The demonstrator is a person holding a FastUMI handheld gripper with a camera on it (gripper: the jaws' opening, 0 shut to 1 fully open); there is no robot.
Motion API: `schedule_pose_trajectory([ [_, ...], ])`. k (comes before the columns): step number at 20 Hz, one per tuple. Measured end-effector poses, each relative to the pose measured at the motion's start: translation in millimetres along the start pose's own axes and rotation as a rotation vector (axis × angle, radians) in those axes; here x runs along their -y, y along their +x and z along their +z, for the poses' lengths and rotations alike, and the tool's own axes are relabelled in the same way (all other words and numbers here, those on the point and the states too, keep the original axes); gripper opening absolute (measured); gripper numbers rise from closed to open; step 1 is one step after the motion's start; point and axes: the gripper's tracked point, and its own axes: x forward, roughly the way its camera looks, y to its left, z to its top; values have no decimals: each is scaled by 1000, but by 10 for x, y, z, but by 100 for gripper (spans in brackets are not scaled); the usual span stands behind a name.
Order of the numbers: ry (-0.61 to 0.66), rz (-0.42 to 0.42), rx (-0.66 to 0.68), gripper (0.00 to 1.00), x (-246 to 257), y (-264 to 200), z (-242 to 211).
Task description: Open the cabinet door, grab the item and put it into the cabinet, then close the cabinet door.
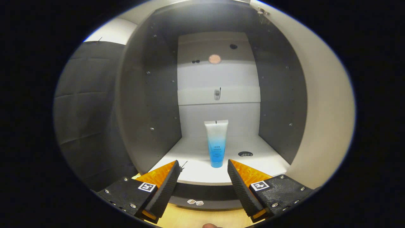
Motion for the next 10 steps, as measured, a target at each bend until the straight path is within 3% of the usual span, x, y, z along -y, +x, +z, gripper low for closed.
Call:
schedule_pose_trajectory([
  [10,-7,-17,91,93,-289,-1576,303],
])
